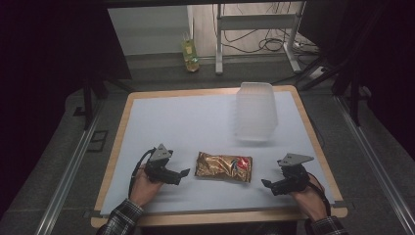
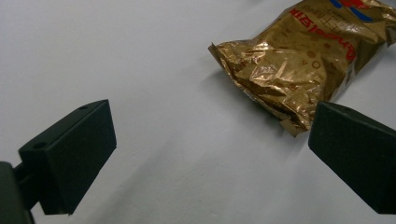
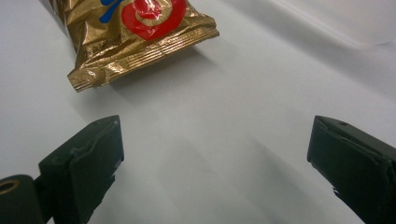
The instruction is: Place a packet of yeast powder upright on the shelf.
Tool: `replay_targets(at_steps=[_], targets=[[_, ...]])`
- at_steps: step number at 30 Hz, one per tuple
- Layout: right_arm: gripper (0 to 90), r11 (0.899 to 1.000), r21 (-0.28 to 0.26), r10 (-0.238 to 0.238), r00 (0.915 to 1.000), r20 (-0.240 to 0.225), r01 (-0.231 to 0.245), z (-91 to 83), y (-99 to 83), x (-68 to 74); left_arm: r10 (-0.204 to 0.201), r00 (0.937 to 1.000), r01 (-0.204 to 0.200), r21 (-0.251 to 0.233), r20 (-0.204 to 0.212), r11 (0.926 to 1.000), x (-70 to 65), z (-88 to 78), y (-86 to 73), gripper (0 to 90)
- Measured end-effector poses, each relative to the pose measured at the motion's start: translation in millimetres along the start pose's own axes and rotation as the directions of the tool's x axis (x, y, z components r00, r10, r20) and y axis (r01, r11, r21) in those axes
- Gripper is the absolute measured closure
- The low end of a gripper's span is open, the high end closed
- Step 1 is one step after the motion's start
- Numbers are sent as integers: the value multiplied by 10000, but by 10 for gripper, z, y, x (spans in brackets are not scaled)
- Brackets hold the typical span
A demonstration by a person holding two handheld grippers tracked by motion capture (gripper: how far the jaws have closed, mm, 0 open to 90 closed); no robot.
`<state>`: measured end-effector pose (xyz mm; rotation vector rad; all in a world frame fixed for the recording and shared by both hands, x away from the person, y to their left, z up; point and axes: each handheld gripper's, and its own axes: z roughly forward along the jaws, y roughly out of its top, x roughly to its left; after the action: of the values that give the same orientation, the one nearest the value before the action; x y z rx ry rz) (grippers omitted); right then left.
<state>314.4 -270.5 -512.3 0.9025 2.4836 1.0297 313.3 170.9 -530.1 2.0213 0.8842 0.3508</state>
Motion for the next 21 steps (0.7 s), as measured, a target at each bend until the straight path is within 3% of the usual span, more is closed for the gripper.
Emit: replay_targets(at_steps=[4,9,13,21], targets=[[42,10000,-5,4,10000,57,-4,-3,1,-1,8,9995,-4,-115,317,9999,-13,-11,25,10],[43,10000,14,-3,10000,81,3,-3,-1,-2,303,9994,-301,-100,146,9995,-62,-17,65,50],[43,10000,-14,-6,10000,89,7,-6,2,-1,509,9985,-505,-219,198,9985,-105,-36,104,137],[43,10000,-23,-17,9999,116,18,-6,3,0,440,9970,-396,-684,634,9969,-150,-74,177,334]])
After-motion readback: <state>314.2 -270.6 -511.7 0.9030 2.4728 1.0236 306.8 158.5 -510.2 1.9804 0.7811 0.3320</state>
